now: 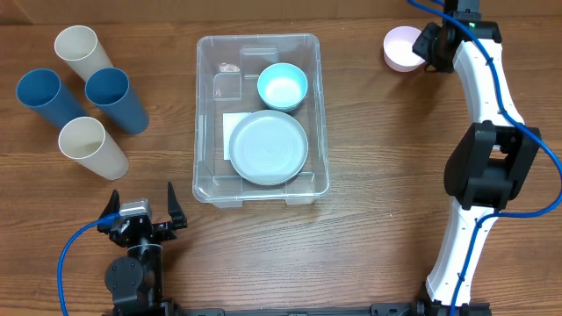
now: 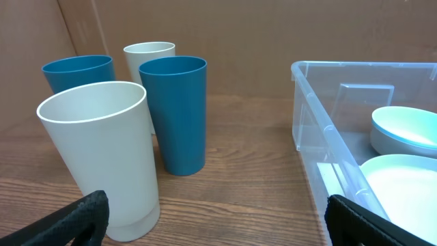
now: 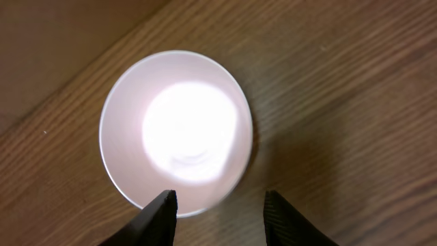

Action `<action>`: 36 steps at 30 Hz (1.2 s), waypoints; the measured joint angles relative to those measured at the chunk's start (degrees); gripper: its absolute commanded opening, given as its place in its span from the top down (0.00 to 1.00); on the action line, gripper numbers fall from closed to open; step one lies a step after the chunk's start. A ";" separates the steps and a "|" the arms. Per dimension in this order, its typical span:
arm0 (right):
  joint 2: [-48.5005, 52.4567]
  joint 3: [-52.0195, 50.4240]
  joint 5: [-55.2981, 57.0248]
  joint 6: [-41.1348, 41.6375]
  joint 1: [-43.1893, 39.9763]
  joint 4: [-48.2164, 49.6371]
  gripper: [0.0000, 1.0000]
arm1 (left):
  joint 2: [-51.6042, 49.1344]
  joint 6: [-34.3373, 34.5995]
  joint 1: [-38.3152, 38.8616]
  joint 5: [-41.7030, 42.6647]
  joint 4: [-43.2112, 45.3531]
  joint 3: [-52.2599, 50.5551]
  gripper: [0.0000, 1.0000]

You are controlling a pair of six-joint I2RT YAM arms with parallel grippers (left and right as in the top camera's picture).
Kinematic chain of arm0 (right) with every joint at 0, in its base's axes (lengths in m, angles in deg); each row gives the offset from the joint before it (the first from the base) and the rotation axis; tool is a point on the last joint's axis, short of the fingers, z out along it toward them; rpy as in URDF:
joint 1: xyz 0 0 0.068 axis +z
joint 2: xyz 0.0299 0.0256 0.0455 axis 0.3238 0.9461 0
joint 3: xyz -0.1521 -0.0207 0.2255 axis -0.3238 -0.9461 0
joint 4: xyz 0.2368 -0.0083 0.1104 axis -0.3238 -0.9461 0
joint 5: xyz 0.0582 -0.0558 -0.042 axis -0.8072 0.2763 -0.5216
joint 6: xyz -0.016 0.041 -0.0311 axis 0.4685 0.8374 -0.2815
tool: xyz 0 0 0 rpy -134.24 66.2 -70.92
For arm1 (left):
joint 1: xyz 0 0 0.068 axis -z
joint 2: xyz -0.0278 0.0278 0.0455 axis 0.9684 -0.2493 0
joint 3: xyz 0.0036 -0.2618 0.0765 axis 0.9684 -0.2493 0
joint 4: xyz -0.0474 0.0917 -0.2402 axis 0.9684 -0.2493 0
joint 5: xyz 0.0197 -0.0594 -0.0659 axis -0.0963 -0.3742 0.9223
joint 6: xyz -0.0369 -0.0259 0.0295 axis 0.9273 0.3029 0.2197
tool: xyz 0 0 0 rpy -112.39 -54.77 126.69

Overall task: Pack container
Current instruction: 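Grasp the pink bowl rim with the right gripper, then nest the pink bowl onto the bowls in the bin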

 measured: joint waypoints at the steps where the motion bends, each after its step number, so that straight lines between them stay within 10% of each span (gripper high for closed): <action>1: 0.22 0.00 -0.02 0.00 0.02 0.57 0.58 | 0.00 0.00 0.00 0.00 0.00 0.00 0.00; 7: 4.42 0.00 -0.02 0.15 0.02 1.75 0.61 | 0.00 -0.02 0.00 0.00 0.00 0.00 0.00; 14: 6.86 -0.13 0.07 0.81 0.02 1.70 0.95 | 0.00 0.00 0.00 0.00 0.00 0.00 0.00; 24: 5.79 1.18 0.20 1.84 0.02 -7.48 0.96 | 0.00 0.00 0.00 0.00 0.02 0.00 0.00; 36: -27.82 1.31 -3.98 -4.90 10.88 -16.70 0.96 | 0.00 0.00 0.00 0.00 0.00 0.00 0.00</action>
